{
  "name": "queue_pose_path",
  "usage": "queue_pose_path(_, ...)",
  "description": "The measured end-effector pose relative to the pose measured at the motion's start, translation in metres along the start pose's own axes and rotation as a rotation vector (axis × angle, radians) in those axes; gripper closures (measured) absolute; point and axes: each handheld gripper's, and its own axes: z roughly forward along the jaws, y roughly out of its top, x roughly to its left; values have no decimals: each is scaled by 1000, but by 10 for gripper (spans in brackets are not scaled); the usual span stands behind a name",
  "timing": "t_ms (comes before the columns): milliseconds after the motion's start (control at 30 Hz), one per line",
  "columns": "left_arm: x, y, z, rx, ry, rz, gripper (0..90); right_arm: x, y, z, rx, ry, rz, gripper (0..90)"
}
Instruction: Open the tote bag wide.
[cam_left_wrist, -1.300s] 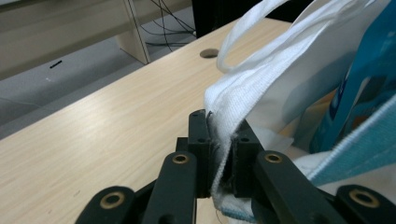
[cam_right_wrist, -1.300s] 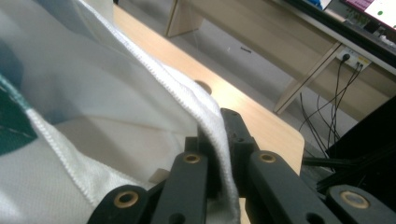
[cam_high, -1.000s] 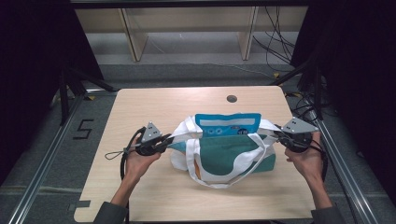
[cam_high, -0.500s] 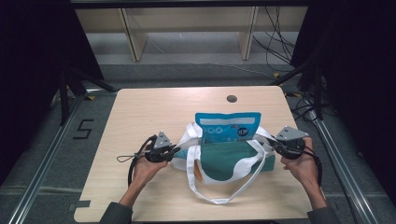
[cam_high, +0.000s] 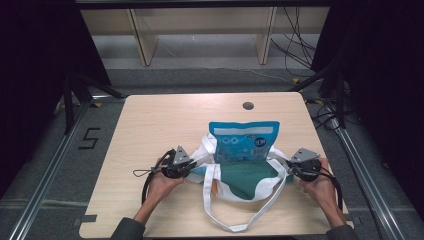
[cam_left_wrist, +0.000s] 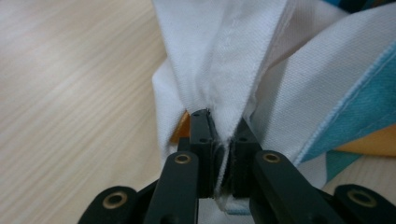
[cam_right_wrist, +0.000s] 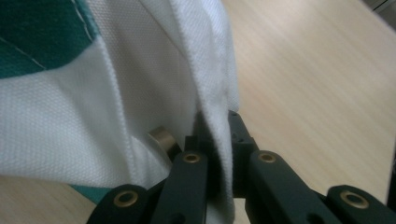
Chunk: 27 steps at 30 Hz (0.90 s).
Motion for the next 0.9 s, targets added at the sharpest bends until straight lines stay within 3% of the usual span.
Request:
queue_pose_path(33, -2, -4, 5, 9, 11, -9, 835, 2, -4, 4, 16, 12, 18, 880)
queue_pose_path(67, -2, -9, 8, -27, 23, -23, 838, 3, -6, 7, 14, 12, 11, 880)
queue_pose_path(100, 0, -11, 7, -26, 20, -40, 837, 4, -7, 8, 23, 15, 12, 881)
queue_pose_path(167, -3, -11, 8, -38, 29, -22, 837, 3, -7, 9, 12, 12, 7, 881)
queue_pose_path(200, -4, -8, 8, -8, 48, 15, 837, 3, -8, 9, 4, 10, 0, 881)
queue_pose_path(300, -7, -4, 7, 20, 76, 34, 829, 4, -9, 9, 11, 23, 21, 880)
queue_pose_path(400, -4, -3, 4, 19, 74, -7, 754, 3, -6, 8, 21, 15, 12, 863)
queue_pose_path(433, -3, -1, 0, 20, 74, -18, 712, 3, -6, 8, 25, 15, 29, 821)
queue_pose_path(467, -2, 0, -3, 10, 73, -20, 670, 1, -5, 6, 27, 4, 51, 708)
queue_pose_path(500, -1, 1, -9, 4, 101, -8, 607, -1, -4, 3, 36, -44, 72, 590)
queue_pose_path(533, 0, 3, -12, 5, 119, -4, 504, -7, -2, -3, 28, -39, 99, 572)
queue_pose_path(567, 2, 4, -16, -15, 134, -37, 449, -11, -1, -7, -12, -13, 112, 545)
queue_pose_path(600, 7, 7, -22, -20, 123, -39, 423, -14, 1, -16, -58, 18, 178, 525)
queue_pose_path(633, 8, 12, -24, -61, 83, -109, 382, -17, 4, -25, -123, 13, 217, 509)
queue_pose_path(667, 8, 15, -25, -90, 68, -135, 355, -19, 9, -37, -175, 5, 242, 487)
queue_pose_path(733, 6, 25, -31, -117, 76, -106, 364, -18, 17, -53, -217, 35, 264, 481)
queue_pose_path(800, 7, 35, -36, -138, 99, -4, 370, -13, 26, -68, -266, 97, 302, 467)
queue_pose_path(900, 6, 43, -35, -158, 67, -26, 377, 0, 41, -82, -272, 171, 251, 451)
